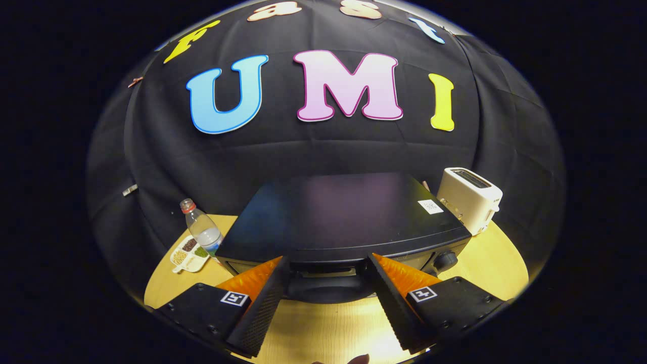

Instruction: Open the toaster oven, put the food inside, and close the toaster oven door.

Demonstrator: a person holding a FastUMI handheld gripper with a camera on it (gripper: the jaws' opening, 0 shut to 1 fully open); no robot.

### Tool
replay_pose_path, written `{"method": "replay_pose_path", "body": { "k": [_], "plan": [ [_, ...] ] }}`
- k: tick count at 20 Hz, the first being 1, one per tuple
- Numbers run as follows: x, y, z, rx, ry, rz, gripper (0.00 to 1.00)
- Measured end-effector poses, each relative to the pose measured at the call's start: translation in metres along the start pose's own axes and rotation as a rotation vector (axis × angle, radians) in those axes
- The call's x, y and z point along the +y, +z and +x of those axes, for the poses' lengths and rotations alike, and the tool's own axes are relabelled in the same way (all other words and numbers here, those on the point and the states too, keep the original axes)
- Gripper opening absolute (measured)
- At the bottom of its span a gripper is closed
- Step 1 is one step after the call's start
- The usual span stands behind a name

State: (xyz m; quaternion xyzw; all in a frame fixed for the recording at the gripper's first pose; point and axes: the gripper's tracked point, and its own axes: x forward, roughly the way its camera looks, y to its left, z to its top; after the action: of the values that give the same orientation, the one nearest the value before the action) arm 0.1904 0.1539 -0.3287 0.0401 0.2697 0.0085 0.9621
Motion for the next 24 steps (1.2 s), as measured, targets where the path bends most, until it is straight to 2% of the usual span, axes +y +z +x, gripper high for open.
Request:
{"method": "replay_pose_path", "body": {
  "k": [5, 11, 18, 24],
  "plan": [
    [-0.001, -0.008, -0.007, -0.012, 0.000, -0.018, 0.99],
    [-0.006, -0.055, -0.046, 0.010, 0.000, -0.035, 0.99],
    [-0.013, -0.126, -0.071, 0.144, 0.000, -0.022, 0.99],
    [-0.010, -0.171, -0.075, 0.266, 0.031, -0.018, 1.00]
  ]
}}
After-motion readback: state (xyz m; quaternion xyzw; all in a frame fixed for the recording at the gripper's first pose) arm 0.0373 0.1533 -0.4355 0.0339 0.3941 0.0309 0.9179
